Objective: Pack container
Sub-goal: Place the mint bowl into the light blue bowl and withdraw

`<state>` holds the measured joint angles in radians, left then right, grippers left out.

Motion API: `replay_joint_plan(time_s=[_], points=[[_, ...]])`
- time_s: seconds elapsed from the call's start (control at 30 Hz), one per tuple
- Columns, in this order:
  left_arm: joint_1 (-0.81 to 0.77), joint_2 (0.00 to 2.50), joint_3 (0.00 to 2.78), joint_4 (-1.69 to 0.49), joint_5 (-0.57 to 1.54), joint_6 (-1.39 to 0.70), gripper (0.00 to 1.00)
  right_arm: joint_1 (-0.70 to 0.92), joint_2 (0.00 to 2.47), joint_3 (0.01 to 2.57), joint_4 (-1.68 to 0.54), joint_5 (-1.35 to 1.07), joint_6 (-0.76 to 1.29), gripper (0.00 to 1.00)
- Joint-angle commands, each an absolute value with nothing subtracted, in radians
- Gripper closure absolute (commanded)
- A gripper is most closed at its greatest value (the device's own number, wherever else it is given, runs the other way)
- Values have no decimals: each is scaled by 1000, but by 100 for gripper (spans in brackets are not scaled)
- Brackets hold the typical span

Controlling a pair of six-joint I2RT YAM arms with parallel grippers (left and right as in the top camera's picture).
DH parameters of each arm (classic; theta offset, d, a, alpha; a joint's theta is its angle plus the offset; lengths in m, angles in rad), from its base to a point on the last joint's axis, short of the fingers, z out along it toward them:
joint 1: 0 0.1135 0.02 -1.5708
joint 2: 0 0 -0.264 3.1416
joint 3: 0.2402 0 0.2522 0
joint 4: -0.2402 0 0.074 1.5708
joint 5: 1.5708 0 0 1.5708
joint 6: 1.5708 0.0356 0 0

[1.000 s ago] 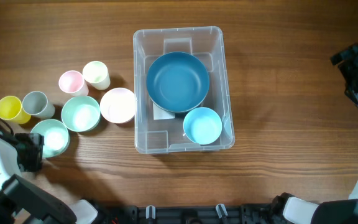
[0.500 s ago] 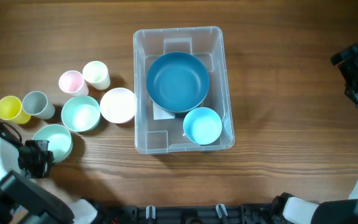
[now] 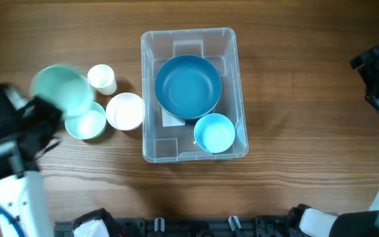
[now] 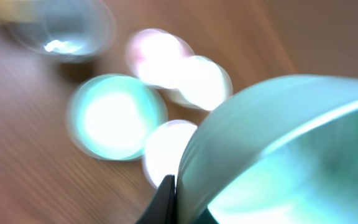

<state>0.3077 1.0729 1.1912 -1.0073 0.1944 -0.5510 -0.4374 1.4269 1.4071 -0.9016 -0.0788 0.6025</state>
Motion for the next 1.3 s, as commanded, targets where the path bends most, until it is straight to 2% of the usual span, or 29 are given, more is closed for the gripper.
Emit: replay_joint_plan(time_s=[0.0, 0.13, 0.23, 0.37, 0.57, 0.63, 0.67, 0.7, 0.73, 0.87, 1.03, 1.13, 1.27], points=[[-45, 1129, 1197, -923, 241, -499, 96, -435, 1430, 1407, -898, -84, 613, 0], [-391, 1270, 1197, -846, 104, -460, 96, -435, 1430, 1407, -898, -84, 612, 0], [-560, 1407, 1197, -828, 44, -431, 96, -435, 1430, 1407, -898, -84, 613, 0], [-675, 1573, 1197, -813, 38, -426, 96, -435, 1430, 1407, -898, -84, 612, 0], [-710, 1645, 1197, -810, 39, -426, 96, -435, 1430, 1407, -898, -84, 612, 0], [-710, 1644, 1197, -808, 40, -426, 84, -435, 1430, 1407, -898, -84, 613, 1], [-710, 1644, 1197, -808, 40, -425, 68, -435, 1430, 1407, -898, -84, 612, 0], [-710, 1644, 1197, -807, 40, -421, 55, -435, 1430, 1407, -898, -84, 612, 0], [-710, 1642, 1198, -807, 40, -422, 49, -435, 1430, 1407, -898, -84, 613, 0], [-689, 1589, 1256, -833, 31, -424, 45, -435, 1430, 1407, -898, -84, 612, 0], [-568, 1456, 1336, -950, -139, -528, 37, -435, 1430, 1407, -898, -84, 612, 0], [-422, 1386, 1335, -1051, -256, -660, 29, -435, 1430, 1407, -898, -84, 613, 0], [-112, 1364, 1334, -1195, -295, -766, 19, -435, 1430, 1407, -898, -84, 613, 1]])
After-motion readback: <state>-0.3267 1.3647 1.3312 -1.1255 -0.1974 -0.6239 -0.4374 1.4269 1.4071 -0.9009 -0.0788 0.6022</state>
